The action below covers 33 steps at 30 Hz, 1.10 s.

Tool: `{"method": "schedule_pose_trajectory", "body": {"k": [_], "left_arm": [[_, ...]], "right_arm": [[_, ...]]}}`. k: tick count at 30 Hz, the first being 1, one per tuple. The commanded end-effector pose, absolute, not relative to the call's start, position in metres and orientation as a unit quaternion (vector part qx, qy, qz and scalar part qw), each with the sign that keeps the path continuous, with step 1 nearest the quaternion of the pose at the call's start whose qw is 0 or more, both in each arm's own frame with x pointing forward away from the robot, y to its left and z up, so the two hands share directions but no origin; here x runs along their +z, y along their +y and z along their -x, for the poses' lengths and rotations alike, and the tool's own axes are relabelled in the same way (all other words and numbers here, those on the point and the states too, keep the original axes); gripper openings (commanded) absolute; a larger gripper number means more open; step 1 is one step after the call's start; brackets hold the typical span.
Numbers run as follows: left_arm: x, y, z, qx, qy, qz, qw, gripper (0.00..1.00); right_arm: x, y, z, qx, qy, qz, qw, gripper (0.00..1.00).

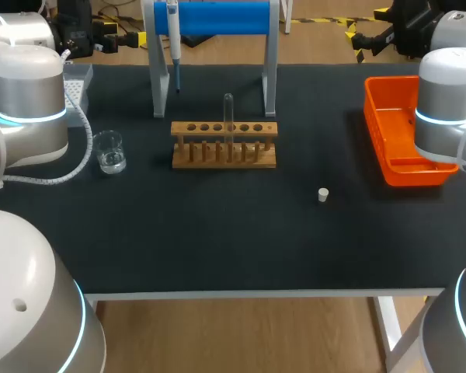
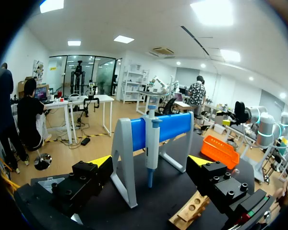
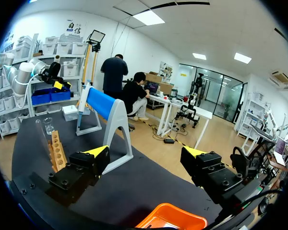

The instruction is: Invert the test tube, pick up the pipette, mount the tip to pipette, aspirate from beaker and dispense into the tube, eject the tip, return the pipette, and cap with the stopper.

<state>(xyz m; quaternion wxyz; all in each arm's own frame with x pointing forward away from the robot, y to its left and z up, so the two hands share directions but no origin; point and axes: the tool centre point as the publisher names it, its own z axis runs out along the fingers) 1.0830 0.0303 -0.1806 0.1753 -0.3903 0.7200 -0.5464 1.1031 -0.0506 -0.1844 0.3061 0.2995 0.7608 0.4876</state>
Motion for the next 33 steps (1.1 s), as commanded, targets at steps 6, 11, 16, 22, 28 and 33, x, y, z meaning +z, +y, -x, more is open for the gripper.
{"method": "schedule_pose_trajectory", "body": {"k": [6,11,16,22,28,33], "left_arm": [[-0.181,0.03,-1.083,-0.547,0.719,0.39,0.176,1.0],[-0.181,0.03,-1.083,-0.547,0.719,0.39,0.176,1.0],[-0.181,0.03,-1.083,-0.547,0.719,0.39,0.176,1.0],[-0.181,0.03,-1.083,-0.547,0.719,0.39,0.176,1.0],[-0.181,0.03,-1.083,-0.547,0.719,0.39,0.176,1.0],[-0.181,0.03,-1.083,-0.547,0.719,0.39,0.176,1.0]], "right_arm": [[-0.184,-0.05,-1.103,0.488,0.761,-0.3,0.306,1.0],[-0.184,-0.05,-1.103,0.488,0.761,-0.3,0.306,1.0],[-0.184,-0.05,-1.103,0.488,0.761,-0.3,0.306,1.0],[-0.185,-0.042,-1.082,0.5,0.77,-0.268,0.29,1.0],[-0.2,-0.019,-1.009,0.534,0.799,-0.166,0.221,1.0],[-0.219,-0.003,-0.956,0.559,0.806,-0.104,0.165,1.0]]}}
